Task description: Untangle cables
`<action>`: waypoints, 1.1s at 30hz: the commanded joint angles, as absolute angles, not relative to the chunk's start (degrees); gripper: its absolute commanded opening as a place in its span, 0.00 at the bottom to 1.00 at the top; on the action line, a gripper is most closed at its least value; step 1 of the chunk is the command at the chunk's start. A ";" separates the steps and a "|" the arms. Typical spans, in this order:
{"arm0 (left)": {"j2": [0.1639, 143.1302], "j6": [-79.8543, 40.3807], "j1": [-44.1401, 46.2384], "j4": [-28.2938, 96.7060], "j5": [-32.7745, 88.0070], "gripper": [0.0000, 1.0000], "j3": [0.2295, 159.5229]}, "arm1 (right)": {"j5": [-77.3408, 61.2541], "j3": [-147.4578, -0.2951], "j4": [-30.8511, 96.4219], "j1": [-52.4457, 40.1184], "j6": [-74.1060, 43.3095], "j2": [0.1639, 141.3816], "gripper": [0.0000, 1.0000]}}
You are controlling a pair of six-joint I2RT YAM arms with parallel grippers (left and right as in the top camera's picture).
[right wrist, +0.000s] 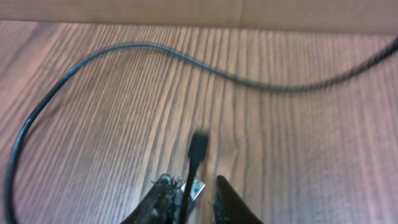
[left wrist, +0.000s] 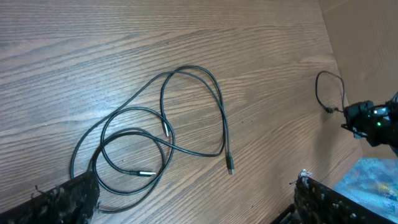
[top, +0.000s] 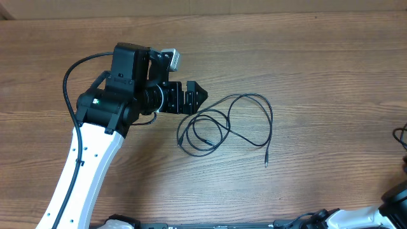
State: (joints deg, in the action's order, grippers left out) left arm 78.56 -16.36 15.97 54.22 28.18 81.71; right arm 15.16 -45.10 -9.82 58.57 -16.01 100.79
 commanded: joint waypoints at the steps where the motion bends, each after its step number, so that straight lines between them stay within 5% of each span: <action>1: 78.76 -15.88 15.77 53.98 27.88 1.00 82.65 | 2.11 -48.49 -6.83 59.55 -23.14 100.01 0.32; 7: 78.76 -15.88 15.77 53.98 27.88 0.99 82.65 | -10.87 -54.17 8.84 59.42 -32.69 99.98 1.00; 17: 78.76 -15.88 15.77 53.98 27.88 1.00 82.65 | -20.60 -58.11 37.34 59.35 -47.86 97.51 1.00; 26: 78.76 -15.88 15.77 53.98 27.88 0.99 82.65 | -28.93 -58.11 49.50 52.58 -34.26 92.01 1.00; 33: 78.76 -15.88 15.77 53.98 27.88 1.00 82.65 | -48.21 -57.63 51.11 42.98 -22.15 80.75 1.00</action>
State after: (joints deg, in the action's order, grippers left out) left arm 78.56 -16.36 15.97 54.19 28.18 81.71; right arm -37.04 -56.64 51.27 45.80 -28.86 86.28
